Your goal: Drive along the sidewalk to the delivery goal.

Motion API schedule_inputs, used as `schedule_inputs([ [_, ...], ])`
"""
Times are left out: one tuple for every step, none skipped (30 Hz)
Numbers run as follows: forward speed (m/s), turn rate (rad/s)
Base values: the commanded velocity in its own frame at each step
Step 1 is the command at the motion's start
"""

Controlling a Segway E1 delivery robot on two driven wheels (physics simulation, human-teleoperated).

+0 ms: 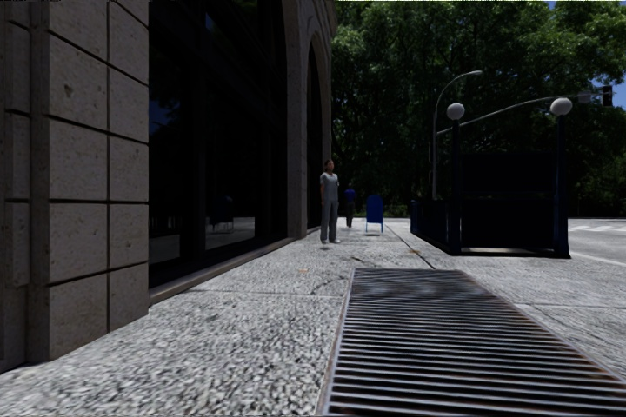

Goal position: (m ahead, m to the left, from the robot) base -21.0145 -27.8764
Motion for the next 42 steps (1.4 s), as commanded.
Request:
schedule_inputs([
  [2.00,0.00],
  [2.00,0.00],
  [2.00,0.00],
  [2.00,0.00],
  [2.00,0.00],
  [2.00,0.00],
  [2.00,0.00],
  [2.00,0.00],
  [2.00,-0.01],
  [2.00,-0.15],
  [2.00,-0.15],
  [2.00,-0.29],
  [2.00,-0.41],
  [2.00,-0.46],
  [2.00,-0.46],
  [2.00,-0.46],
  [2.00,-0.46],
  [2.00,-0.46],
  [2.00,-0.42],
  [2.00,0.00],
  [2.00,0.00],
  [2.00,0.00],
  [2.00,0.00],
  [2.00,0.00],
  [2.00,0.00],
  [2.00,0.00],
  [2.00,0.00],
  [2.00,0.00],
  [2.00,-0.11],
  [2.00,-0.11],
  [2.00,-0.28],
  [2.00,-0.37],
  [2.00,-0.39],
  [2.00,-0.40],
  [2.00,-0.40],
  [2.00,-0.40],
  [2.00,-0.40],
  [2.00,-0.40],
  [2.00,-0.40],
  [2.00,-0.40],
  [2.00,-0.40],
  [2.00,-0.40],
])
